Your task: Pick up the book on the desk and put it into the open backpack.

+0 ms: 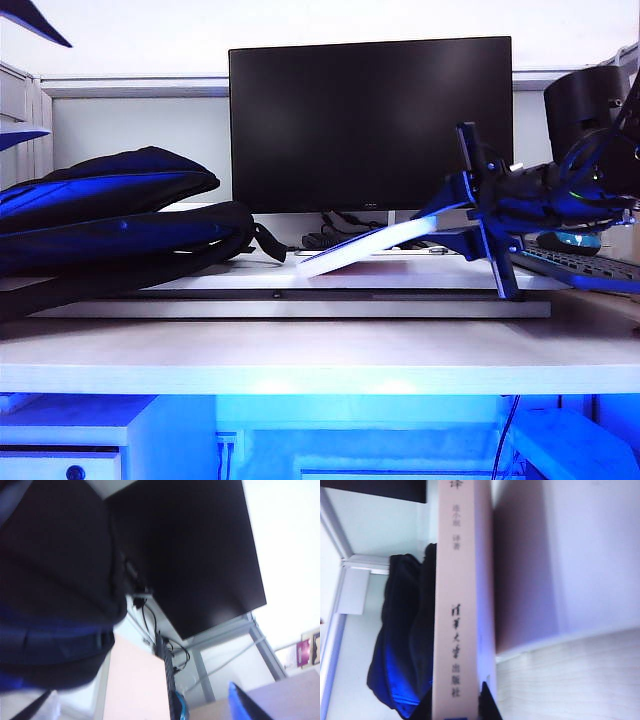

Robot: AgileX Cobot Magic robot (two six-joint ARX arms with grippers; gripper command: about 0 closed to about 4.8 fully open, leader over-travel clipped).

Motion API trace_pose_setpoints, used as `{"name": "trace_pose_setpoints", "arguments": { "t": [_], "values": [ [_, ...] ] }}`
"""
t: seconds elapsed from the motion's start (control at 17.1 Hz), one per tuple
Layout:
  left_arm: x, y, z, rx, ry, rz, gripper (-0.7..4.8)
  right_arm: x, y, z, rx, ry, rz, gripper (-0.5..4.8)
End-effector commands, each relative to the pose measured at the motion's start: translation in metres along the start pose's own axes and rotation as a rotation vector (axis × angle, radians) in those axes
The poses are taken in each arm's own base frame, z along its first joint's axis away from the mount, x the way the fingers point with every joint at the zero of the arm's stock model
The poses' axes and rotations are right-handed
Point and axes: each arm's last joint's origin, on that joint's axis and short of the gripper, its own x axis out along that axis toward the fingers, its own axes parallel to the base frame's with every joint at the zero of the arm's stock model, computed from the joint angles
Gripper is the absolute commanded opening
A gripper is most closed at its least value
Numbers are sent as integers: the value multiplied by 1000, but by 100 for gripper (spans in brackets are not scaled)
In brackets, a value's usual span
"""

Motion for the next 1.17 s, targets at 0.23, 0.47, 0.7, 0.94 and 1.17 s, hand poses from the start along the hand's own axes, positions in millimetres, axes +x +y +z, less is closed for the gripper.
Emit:
{"name": "trace_pose_setpoints", "arguments": {
  "t": [0.23,0.47,0.7,0.94,1.17],
  "values": [
    [24,19,1,-74,64,44,479,6,24,9,-42,-15,126,-4],
    [32,26,4,-73,44,60,479,12,37,14,-63,8,171,-4],
    [63,36,14,-83,52,78,479,22,54,16,-86,32,219,-5],
    [87,54,18,-99,69,110,479,23,57,14,-73,37,233,-4],
    [103,62,22,-102,71,115,161,27,77,21,-108,16,295,-4]
  ]
}}
